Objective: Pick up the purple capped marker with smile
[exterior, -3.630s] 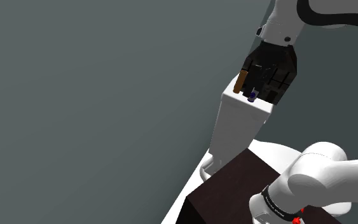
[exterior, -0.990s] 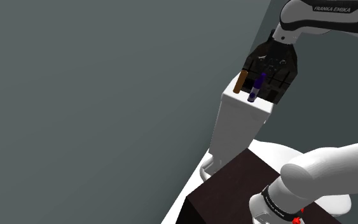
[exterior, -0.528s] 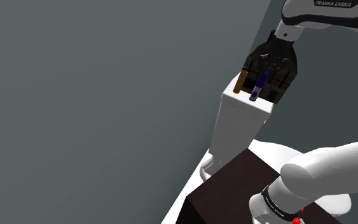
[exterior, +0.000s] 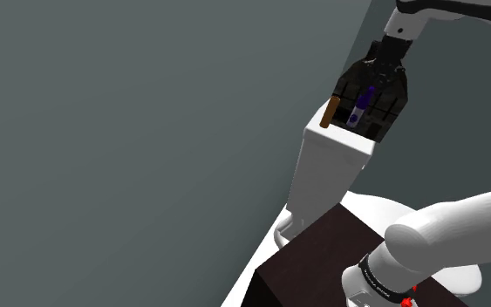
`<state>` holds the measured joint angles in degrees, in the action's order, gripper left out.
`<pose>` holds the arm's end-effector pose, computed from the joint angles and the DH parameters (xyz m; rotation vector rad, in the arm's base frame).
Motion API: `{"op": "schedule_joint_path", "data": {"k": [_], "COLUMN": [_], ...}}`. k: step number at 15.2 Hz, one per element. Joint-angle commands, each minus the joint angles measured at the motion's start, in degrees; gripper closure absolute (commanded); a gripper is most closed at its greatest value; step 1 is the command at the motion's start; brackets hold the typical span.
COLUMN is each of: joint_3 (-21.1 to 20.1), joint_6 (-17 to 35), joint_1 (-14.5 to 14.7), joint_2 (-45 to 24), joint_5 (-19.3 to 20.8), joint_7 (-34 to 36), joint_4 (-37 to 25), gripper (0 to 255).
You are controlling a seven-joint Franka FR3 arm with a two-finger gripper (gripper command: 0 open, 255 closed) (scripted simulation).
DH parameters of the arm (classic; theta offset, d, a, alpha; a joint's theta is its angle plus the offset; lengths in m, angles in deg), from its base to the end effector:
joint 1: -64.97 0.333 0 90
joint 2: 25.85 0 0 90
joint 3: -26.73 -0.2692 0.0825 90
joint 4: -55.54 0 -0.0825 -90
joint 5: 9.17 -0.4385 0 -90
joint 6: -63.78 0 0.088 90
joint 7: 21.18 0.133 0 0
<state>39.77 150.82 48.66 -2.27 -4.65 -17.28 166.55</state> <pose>0.4174 -0.2619 0.5750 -3.0030 0.8710 0.0213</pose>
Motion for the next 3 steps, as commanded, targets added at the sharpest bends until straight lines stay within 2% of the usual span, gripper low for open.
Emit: {"op": "schedule_joint_path", "data": {"k": [1, 3], "joint_3": [-0.1, -0.1], "joint_6": [-1.6, -1.7], "joint_1": [0.1, 0.1], "joint_2": [-0.2, -0.2], "joint_5": [-0.1, -0.1], "joint_7": [0.1, 0.1], "joint_4": [-1.7, -1.9], "gripper": [255, 255]}}
